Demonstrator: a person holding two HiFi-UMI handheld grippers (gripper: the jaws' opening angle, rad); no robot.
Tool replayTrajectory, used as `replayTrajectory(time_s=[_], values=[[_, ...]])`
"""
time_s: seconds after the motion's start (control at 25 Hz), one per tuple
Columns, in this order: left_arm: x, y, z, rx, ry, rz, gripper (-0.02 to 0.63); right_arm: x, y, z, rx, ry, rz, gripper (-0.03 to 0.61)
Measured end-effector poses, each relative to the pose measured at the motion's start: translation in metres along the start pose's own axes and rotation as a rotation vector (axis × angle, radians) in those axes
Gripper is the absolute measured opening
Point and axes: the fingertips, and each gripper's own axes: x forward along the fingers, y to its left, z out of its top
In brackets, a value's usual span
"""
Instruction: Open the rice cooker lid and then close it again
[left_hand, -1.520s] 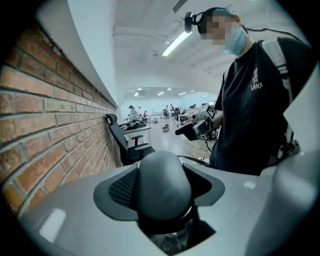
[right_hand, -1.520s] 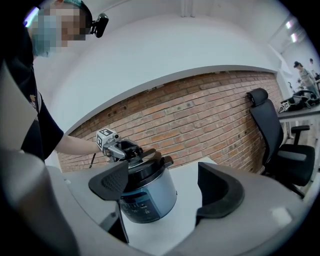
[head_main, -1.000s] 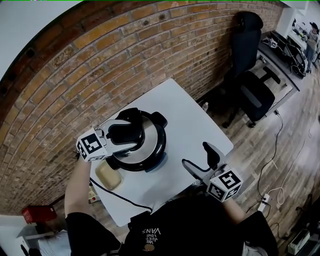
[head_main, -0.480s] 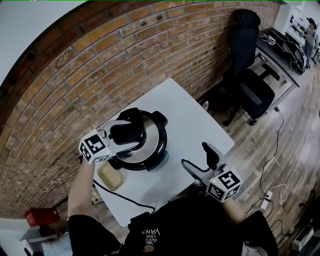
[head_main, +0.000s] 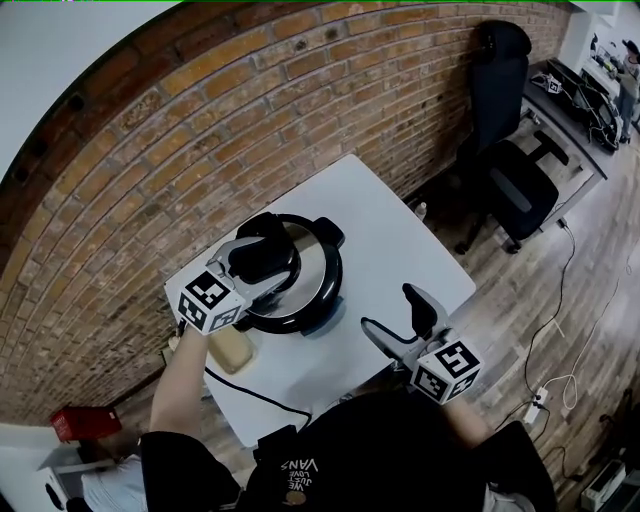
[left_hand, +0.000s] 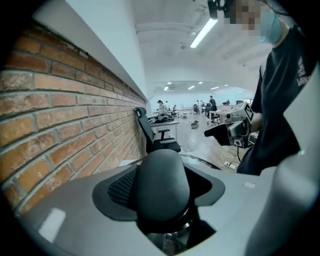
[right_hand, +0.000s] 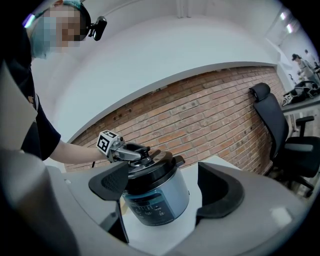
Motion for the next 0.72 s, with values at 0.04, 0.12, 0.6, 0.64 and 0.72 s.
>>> replayTrajectory(time_s=[0.04,0.12,0.6,0.64,0.72], values=[[0.0,0.001,0.0,-0.004,-0.002,0.011,0.281,0.001,0.001,0.0,0.0,0.0,0.003,0.427],[-0.001,0.002,0.0,-0.012,-0.003,0.028,0.281,0.002,0.004,0.0,-0.003,0.005,0.011,0.427],[-0.001,0.008,-0.003,-0.099,0.019,0.189,0.281,0.004,0.012,-0.003,0.005,-0.007,0.026,0.426],[-0.002,0.008,-0.003,-0.112,0.022,0.212,0.282,0.004,0.013,-0.003,0.005,-0.009,0.026,0.426],[-0.003,0.009,-0.004,-0.132,0.026,0.247,0.281,0.004,0.015,-0.001,0.004,-0.007,0.031,0.426]])
